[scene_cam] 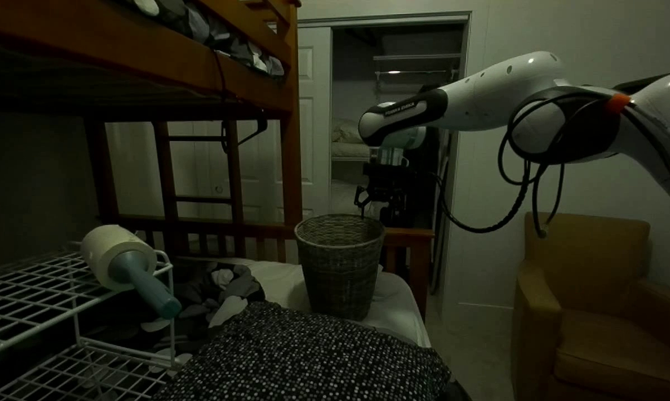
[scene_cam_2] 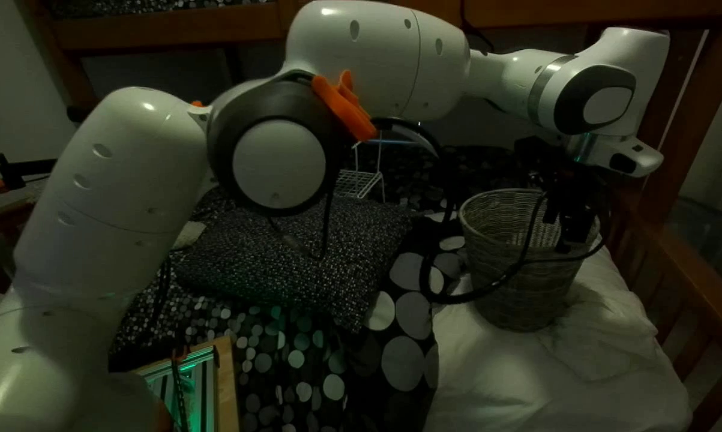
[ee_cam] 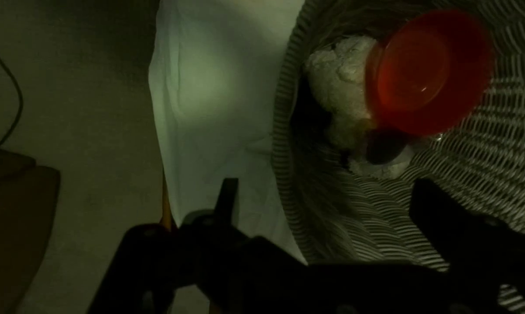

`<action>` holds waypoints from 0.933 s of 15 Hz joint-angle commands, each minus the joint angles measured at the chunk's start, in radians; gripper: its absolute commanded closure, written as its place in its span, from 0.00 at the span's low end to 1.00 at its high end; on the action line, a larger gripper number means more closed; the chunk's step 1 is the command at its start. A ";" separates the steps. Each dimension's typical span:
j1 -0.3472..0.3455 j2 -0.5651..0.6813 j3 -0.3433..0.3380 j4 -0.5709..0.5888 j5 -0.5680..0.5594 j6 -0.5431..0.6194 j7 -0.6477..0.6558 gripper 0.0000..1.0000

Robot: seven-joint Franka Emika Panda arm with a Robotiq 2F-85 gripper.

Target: Pick up the basket and pour all the contents onto the bed, put the basket back on the bed

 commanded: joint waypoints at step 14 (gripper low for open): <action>0.009 0.127 -0.052 0.105 -0.066 0.187 0.026 0.00</action>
